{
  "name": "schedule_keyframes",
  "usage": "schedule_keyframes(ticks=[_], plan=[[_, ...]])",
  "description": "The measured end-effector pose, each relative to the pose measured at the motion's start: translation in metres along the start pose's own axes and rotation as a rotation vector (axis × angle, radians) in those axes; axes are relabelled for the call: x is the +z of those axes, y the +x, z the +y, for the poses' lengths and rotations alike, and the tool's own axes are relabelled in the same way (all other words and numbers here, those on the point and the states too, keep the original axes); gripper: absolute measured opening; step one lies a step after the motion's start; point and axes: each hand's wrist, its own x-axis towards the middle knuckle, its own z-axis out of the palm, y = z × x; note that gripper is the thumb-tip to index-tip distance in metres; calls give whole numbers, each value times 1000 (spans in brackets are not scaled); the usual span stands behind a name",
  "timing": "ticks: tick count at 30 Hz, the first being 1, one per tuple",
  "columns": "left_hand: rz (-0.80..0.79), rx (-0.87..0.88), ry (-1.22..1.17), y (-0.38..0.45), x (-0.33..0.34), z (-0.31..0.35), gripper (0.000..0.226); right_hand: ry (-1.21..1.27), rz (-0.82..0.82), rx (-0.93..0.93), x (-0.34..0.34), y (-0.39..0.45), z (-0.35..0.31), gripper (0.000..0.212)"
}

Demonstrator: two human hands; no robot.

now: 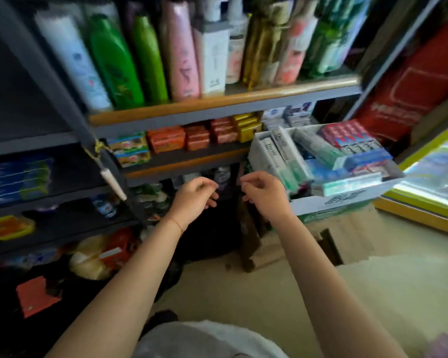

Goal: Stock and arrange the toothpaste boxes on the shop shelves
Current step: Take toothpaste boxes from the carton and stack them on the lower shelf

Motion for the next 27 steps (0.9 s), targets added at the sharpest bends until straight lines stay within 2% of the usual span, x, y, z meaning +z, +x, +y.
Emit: schedule_keyframes(ticks=[6,11,14,18,22,25,27], plan=[[-96,91,100,25,83,46,18,63,123,7,-81,22,24,10],[-59,116,92,78,131,53,16,-26,108,-7,-111,58,44,12],[-54,107,82,118,158,58,14,-112,183,-17,-136,90,51,14],[-19,45,187,159,184,74,9,-427,330,3,-169,132,65,24],[50,-10,466,188,201,90,50,-655,207,210,-188,168,71,42],[76,-96,603,197,213,94,71,-727,73,275,-195,186,75,45],[91,-128,745,199,223,96,76,-738,-12,285,-196,195,77,45]])
